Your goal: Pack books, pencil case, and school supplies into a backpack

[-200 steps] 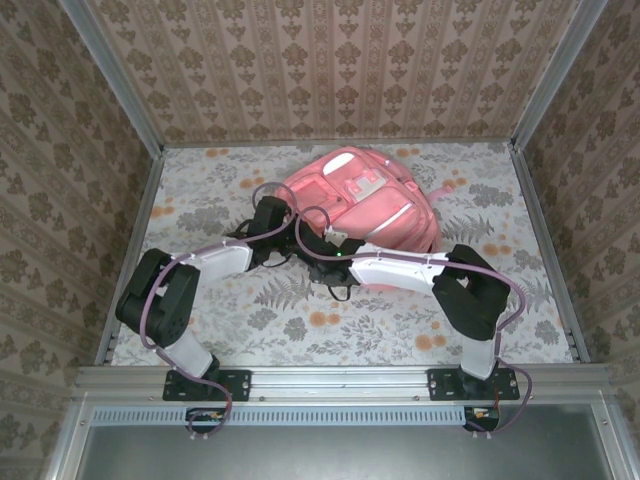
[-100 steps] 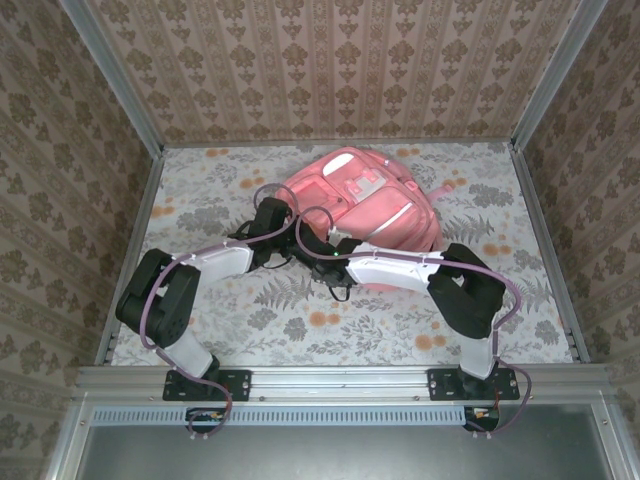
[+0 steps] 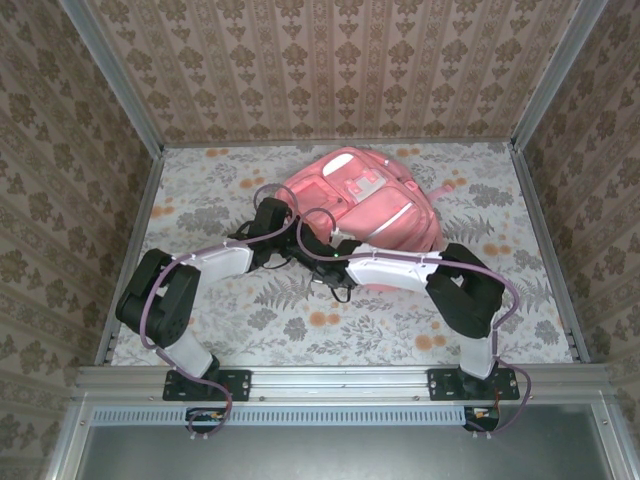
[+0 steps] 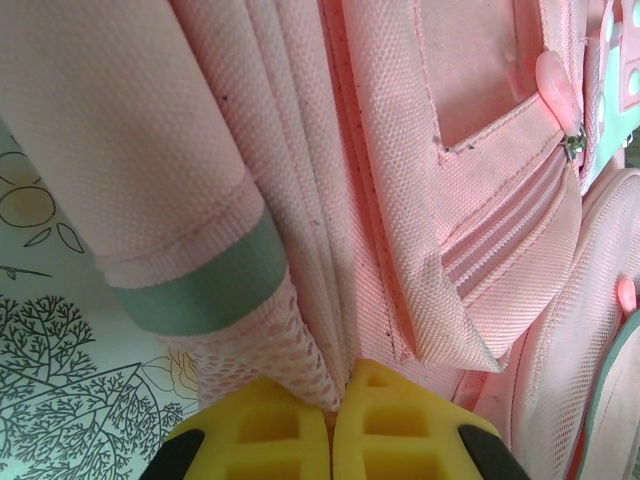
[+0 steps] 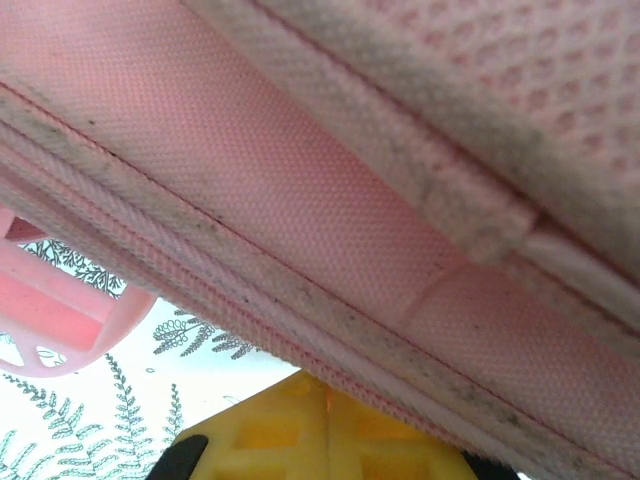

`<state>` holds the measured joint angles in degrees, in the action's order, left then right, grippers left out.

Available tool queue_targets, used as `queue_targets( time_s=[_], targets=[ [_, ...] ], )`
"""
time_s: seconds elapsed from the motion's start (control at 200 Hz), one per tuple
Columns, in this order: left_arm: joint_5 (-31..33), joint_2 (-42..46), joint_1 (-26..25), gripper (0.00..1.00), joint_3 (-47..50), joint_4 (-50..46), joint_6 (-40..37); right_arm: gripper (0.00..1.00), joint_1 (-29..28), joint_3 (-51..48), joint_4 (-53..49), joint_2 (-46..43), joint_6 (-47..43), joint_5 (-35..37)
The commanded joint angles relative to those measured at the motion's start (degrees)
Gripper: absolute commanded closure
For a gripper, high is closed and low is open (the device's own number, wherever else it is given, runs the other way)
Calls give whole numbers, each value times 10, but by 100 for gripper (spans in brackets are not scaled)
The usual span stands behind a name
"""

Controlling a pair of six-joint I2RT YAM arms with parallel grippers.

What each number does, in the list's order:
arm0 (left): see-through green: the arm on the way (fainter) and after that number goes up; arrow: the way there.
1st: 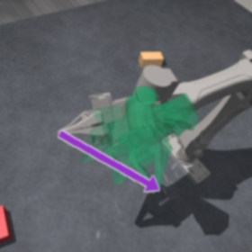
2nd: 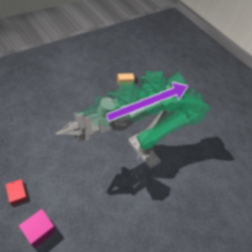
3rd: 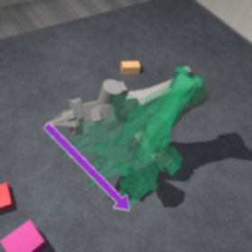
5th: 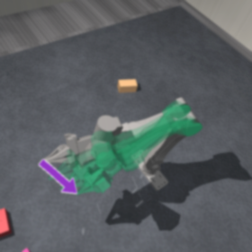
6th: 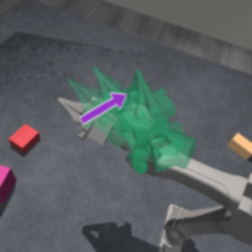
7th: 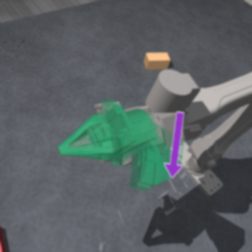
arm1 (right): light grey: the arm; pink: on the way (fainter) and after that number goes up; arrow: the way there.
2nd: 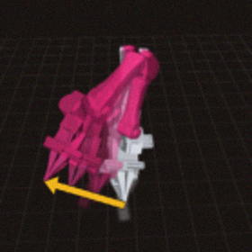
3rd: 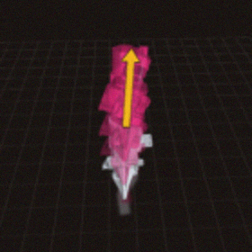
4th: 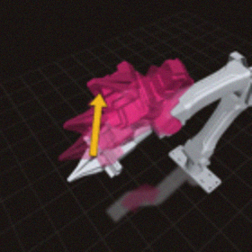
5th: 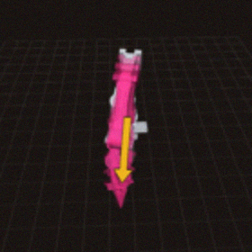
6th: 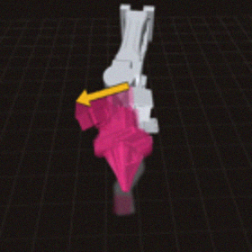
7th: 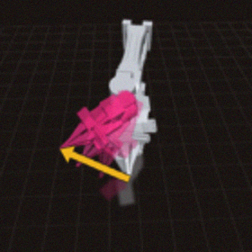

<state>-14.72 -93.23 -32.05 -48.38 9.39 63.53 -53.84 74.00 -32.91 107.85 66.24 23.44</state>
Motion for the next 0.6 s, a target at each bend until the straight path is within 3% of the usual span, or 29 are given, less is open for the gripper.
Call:
queue_targets(
  time_s=[0.0, 0.455, 0.545, 0.595],
  targets=[
    [-17, 33, 11, 100, 5, 1, 3, 100, 8, -24, -29, -29, -5, 40],
    [-23, 38, 55, 100, 27, 8, -1, 100, 9, -133, -31, -165, -14, 35],
    [-26, 37, 55, 100, 25, 12, 1, 100, 8, -156, 18, -184, -53, 5],
    [-27, 38, 56, 100, 24, 12, 3, 88, 5, -156, 45, -183, -66, -8]
  ],
)
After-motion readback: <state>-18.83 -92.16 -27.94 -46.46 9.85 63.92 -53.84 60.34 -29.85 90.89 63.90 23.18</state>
